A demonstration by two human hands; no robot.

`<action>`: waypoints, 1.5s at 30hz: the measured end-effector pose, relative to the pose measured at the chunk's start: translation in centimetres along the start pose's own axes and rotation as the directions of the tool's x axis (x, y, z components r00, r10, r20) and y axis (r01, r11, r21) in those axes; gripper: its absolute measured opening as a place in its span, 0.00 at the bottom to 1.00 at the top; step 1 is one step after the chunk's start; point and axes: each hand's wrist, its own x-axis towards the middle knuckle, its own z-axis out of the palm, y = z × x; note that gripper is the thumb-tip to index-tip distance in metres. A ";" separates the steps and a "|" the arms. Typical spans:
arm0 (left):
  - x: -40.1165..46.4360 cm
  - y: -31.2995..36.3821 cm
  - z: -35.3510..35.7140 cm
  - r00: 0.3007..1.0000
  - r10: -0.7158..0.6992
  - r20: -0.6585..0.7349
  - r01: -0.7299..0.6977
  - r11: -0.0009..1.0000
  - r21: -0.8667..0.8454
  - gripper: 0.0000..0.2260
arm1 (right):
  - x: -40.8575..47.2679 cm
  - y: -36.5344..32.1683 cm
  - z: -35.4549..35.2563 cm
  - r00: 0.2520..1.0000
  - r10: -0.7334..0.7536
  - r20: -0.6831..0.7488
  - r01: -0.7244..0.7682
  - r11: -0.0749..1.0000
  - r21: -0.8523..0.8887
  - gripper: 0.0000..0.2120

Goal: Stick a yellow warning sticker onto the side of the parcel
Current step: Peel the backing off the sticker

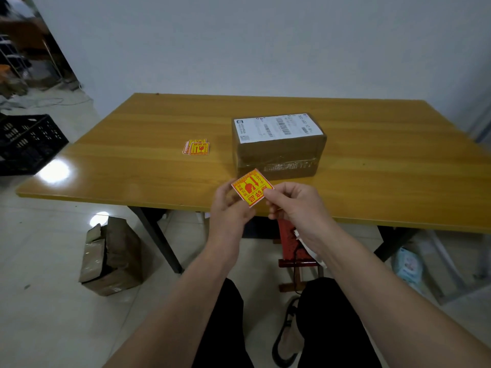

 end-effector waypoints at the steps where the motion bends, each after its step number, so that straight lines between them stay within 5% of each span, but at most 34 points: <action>1: 0.1 0.1 -0.3 0.995 -0.080 0.065 0.089 0.986 -0.140 0.23 | 0.0 0.0 0.0 1.000 -0.002 0.007 0.002 1.000 0.001 0.11; 4: 0.2 0.6 -0.6 0.975 -0.148 0.164 0.194 0.928 -0.319 0.09 | 0.1 0.0 0.1 0.999 -0.009 0.032 0.009 1.000 -0.006 0.10; 7: 0.4 0.5 -0.7 0.979 -0.187 0.085 0.203 0.941 -0.269 0.02 | 0.1 -0.3 0.0 1.000 -0.005 0.027 0.006 1.000 -0.027 0.09; 17: 0.5 0.3 -0.2 0.965 -0.263 0.015 0.248 0.887 -0.389 0.08 | -0.2 0.4 1.1 0.999 -0.007 0.051 0.006 1.000 0.022 0.05; 23: 0.1 0.7 -0.3 0.988 -0.127 -0.088 0.112 0.981 -0.158 0.04 | 0.1 0.1 0.7 0.999 0.021 0.036 -0.023 0.999 0.040 0.09; 29: 0.0 0.5 -0.1 0.979 -0.078 -0.190 0.057 0.992 -0.113 0.17 | -0.1 0.3 0.7 0.998 0.023 0.053 -0.026 0.999 0.047 0.08; 33: -0.1 0.1 -0.2 0.986 0.045 -0.158 -0.049 0.999 -0.019 0.24 | -0.1 0.4 0.6 0.998 0.034 0.045 -0.036 0.999 0.040 0.08; 37: -0.3 0.3 0.0 0.990 0.070 -0.123 -0.074 0.997 -0.025 0.16 | -0.2 0.4 0.6 0.998 0.042 0.047 -0.044 0.998 0.038 0.09; 42: -0.2 0.0 0.0 0.979 0.074 -0.191 -0.066 0.997 0.049 0.28 | -0.3 0.5 0.8 0.998 0.048 0.038 -0.050 0.998 0.048 0.09; 45: -0.3 0.0 0.1 0.976 0.118 -0.180 -0.096 0.987 0.127 0.22 | -0.3 0.7 0.7 0.999 0.047 0.013 -0.047 0.999 0.004 0.05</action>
